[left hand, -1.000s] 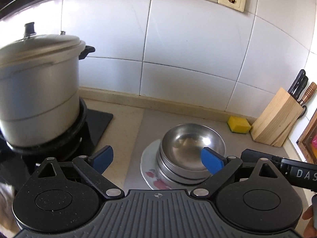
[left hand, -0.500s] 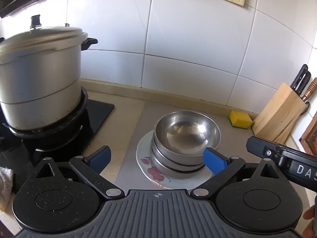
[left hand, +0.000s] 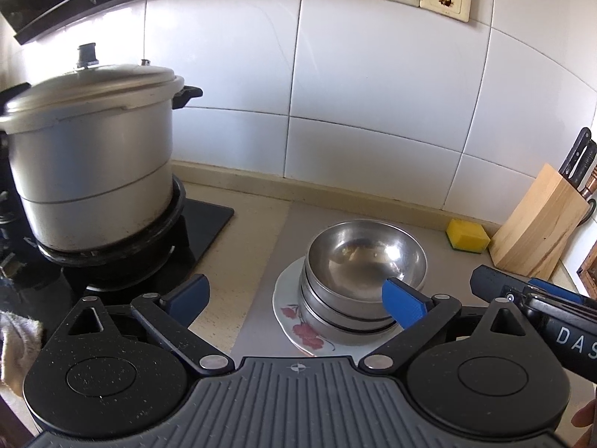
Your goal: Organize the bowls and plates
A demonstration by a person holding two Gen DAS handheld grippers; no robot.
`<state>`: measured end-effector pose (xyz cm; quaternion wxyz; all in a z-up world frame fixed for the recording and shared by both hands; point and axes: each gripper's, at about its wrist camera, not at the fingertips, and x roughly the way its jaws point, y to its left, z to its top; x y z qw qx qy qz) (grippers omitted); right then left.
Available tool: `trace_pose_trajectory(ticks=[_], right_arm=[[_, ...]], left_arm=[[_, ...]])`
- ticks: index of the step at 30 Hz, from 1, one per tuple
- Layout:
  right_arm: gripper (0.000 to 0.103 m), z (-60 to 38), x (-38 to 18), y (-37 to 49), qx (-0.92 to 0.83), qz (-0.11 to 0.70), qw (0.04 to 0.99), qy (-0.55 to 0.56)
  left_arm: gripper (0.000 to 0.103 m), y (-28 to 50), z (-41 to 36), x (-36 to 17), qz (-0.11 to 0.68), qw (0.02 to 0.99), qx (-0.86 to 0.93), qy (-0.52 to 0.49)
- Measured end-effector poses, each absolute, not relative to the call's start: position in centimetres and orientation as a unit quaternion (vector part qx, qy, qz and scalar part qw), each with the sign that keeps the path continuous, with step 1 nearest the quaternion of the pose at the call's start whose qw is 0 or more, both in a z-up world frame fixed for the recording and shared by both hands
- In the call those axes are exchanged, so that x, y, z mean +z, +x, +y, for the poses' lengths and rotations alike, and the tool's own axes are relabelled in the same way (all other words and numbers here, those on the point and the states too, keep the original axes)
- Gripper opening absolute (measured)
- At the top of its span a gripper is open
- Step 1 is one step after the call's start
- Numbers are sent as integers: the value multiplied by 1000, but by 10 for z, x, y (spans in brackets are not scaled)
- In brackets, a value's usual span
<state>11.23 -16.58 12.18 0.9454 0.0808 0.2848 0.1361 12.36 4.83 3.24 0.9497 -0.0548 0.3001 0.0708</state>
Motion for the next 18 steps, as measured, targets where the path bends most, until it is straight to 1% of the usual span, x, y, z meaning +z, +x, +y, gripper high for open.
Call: trace_pose_trajectory(ticks=[18], right_arm=[[50, -174, 122, 107, 129, 287, 945, 93]], left_arm=[[95, 117, 47, 34, 298, 951, 57, -61]])
